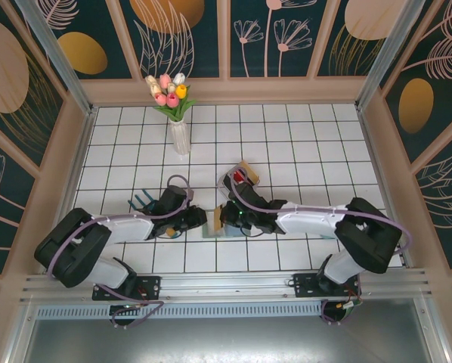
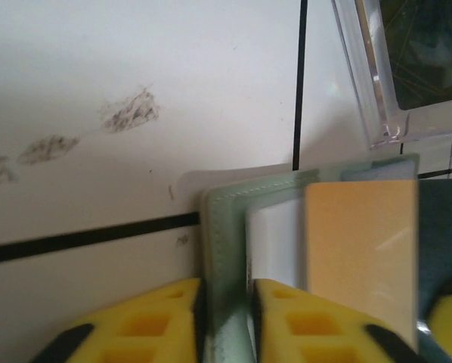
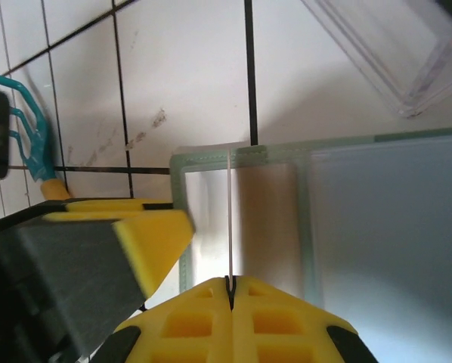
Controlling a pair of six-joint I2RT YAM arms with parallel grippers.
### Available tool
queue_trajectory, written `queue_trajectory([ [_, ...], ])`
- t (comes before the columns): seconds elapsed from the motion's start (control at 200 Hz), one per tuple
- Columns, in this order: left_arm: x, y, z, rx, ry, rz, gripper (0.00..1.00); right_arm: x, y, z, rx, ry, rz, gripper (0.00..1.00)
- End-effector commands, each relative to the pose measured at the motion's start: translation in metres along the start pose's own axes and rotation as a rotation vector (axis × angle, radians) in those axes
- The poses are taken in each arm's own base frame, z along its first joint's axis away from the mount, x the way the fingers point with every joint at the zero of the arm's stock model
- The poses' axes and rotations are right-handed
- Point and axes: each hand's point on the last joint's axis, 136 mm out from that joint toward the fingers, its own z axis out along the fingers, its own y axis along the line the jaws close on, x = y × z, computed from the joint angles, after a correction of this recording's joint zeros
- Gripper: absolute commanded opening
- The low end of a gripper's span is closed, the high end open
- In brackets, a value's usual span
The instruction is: Put the credit cards into the card holder
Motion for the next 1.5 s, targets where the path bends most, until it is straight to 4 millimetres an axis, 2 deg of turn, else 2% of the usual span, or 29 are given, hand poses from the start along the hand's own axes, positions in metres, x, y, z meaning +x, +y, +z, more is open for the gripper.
queue_trajectory([
  [0.0, 0.006, 0.017, 0.004, -0.078, 0.038, 0.016, 0.18, -0.02, -0.003, -0.03, 0.061, -0.1, -0.029, 0.0],
  [0.125, 0.008, 0.021, 0.005, -0.092, 0.042, 0.02, 0.17, -0.03, -0.035, -0.053, 0.211, -0.168, -0.041, 0.0],
  [0.265, 0.007, 0.017, 0.005, -0.079, 0.043, 0.016, 0.16, -0.025, -0.057, -0.061, 0.28, -0.162, -0.044, 0.0],
  [0.39, 0.007, 0.015, 0.005, -0.071, 0.044, 0.017, 0.16, -0.022, -0.067, -0.063, 0.315, -0.158, -0.044, 0.0],
  [0.726, 0.009, 0.014, 0.005, -0.063, 0.052, 0.015, 0.16, -0.018, -0.075, -0.058, 0.358, -0.133, -0.052, 0.0],
  [0.891, 0.008, 0.012, 0.005, -0.056, 0.053, 0.013, 0.16, -0.015, -0.075, -0.05, 0.361, -0.112, -0.068, 0.0],
  [1.096, 0.009, 0.012, 0.006, -0.053, 0.056, 0.006, 0.16, -0.012, -0.054, -0.037, 0.281, -0.092, -0.079, 0.0],
  [1.496, 0.01, 0.01, 0.006, -0.042, 0.061, 0.003, 0.16, -0.015, -0.025, -0.034, 0.336, -0.114, -0.154, 0.0],
])
